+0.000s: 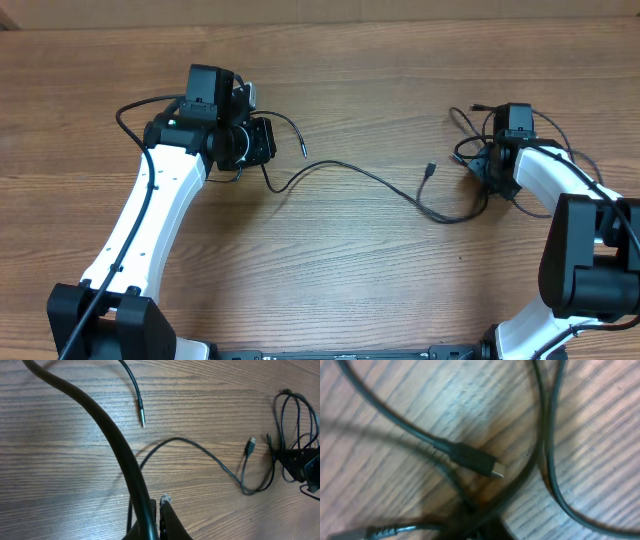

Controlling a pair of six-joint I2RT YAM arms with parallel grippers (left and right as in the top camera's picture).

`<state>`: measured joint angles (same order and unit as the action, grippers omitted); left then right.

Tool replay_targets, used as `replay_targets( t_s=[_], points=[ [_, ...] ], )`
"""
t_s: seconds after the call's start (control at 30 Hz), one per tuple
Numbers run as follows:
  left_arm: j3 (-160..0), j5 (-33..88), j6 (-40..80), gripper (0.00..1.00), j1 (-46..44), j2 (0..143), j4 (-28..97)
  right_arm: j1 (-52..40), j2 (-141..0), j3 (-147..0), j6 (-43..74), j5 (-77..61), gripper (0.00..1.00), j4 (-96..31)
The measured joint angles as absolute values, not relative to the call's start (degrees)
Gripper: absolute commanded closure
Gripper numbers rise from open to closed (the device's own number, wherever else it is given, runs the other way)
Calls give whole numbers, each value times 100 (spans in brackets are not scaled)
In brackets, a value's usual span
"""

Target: Untangle cables

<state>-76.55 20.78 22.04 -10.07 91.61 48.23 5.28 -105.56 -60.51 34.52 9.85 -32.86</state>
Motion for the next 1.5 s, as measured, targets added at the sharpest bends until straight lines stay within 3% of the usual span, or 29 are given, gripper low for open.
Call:
replay_targets(
  t_s=[0.3,0.67,1.03,1.13,1.2,1.5],
  points=[
    [-7655,1990,2191,96,-1004,9161,4840,526,-10554,-6490,3273,987,96,-4327],
    [-7653,539,2073,96,-663,9161,5194,663,-10346,-9682,2869,1848,96,-6506],
    [-7653,228,2058,96,421,9161,5194,1949,-10197,-10427,2895,2235,96,-6775],
    [-7653,355,2060,96,460,9161,5192,2137,-10197,-10427,2801,1619,74,-6956],
    [-7653,502,2060,96,458,9161,5194,2130,-10197,-10427,2596,1039,66,-7295],
    [-7653,768,2060,95,336,9161,5210,1708,-10197,-9590,2134,-272,63,-7946]
  ],
)
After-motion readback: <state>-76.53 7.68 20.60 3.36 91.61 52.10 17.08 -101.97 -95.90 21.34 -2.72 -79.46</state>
